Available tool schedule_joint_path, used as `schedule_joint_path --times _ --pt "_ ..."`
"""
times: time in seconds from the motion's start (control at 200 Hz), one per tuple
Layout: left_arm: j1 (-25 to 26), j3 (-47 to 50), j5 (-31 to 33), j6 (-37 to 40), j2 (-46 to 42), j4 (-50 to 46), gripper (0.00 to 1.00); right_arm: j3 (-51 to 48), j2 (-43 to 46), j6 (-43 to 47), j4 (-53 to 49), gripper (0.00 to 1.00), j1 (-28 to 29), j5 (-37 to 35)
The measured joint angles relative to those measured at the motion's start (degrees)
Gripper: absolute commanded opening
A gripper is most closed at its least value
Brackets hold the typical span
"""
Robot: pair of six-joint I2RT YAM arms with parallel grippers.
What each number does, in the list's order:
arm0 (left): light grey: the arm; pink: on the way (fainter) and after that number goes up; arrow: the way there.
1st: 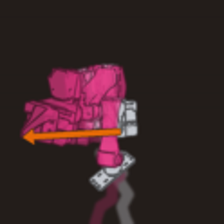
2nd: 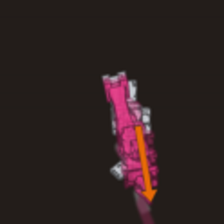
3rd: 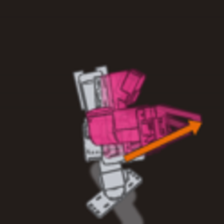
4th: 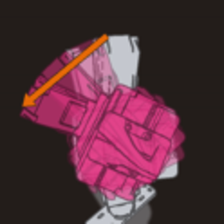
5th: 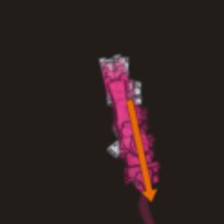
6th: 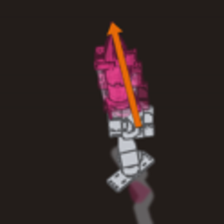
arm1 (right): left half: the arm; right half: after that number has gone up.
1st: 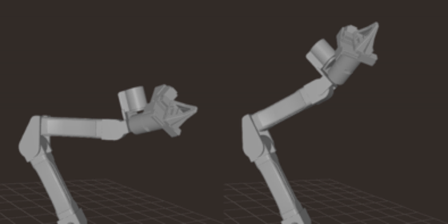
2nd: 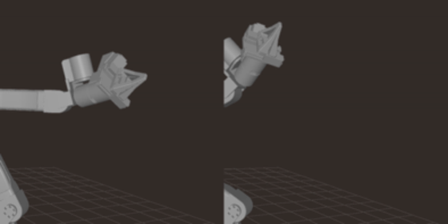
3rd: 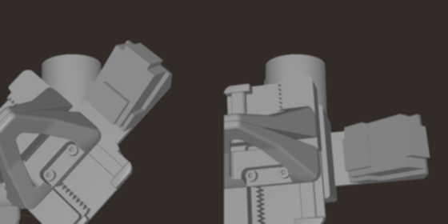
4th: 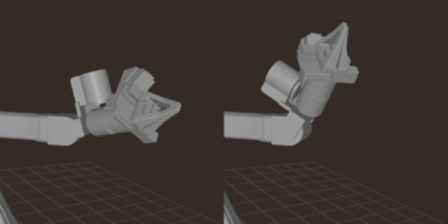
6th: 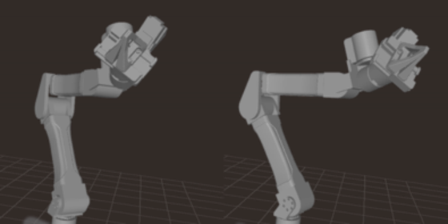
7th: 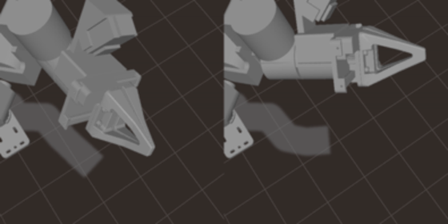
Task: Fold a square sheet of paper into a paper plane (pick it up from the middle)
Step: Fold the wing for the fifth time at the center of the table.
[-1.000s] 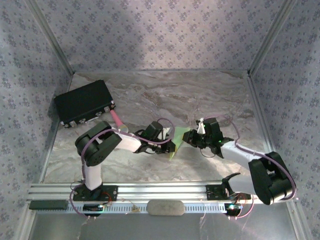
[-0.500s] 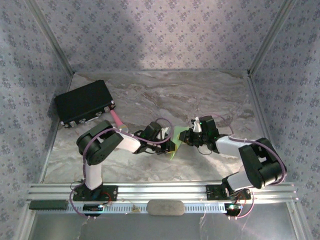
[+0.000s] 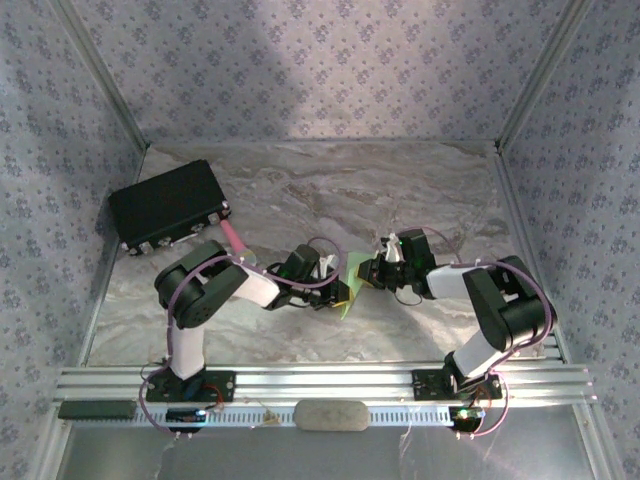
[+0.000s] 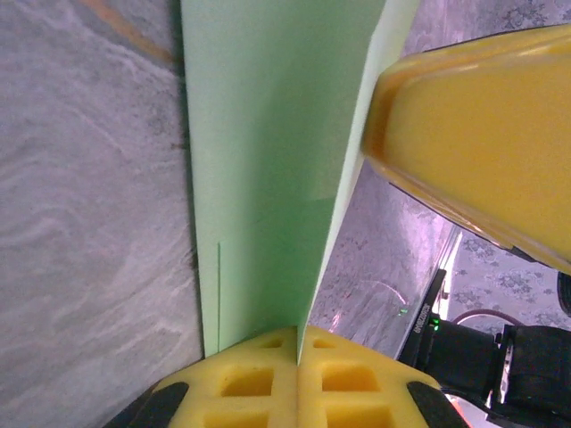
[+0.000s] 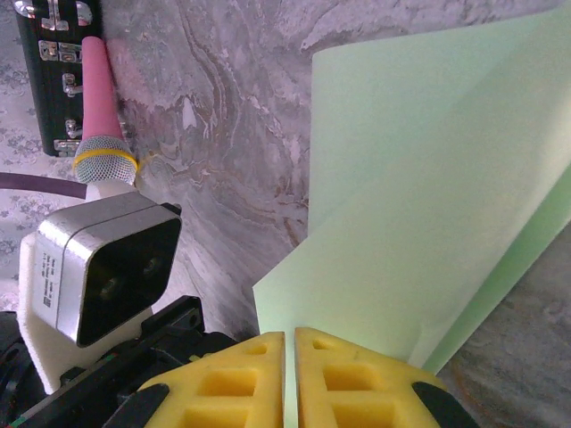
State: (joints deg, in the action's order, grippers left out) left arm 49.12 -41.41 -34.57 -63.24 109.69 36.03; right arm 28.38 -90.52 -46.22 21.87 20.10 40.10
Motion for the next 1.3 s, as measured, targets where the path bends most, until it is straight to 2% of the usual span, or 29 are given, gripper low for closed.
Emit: schedule_joint_path --times 0.855,1.014,1.149,1.299 --pt "-0.66 0.0 -1.49 -2.43 0.79 1.07 0.0 0.74 -5.77 0.09 3.04 0.1 -0.59 1.7" --pt "-0.66 0.0 -1.49 -2.4 0.79 1.05 0.06 1.29 -6.29 0.24 1.92 0.09 -0.63 1.44" --pt "-0.66 -0.26 -1.68 -1.55 0.33 0.07 0.15 1.99 -6.29 0.74 0.11 0.08 -0.57 1.03" --pt "-0.31 -1.9 -1.11 1.14 -0.94 -5.35 0.13 2.99 -6.27 1.29 -2.34 0.08 -0.39 0.57"
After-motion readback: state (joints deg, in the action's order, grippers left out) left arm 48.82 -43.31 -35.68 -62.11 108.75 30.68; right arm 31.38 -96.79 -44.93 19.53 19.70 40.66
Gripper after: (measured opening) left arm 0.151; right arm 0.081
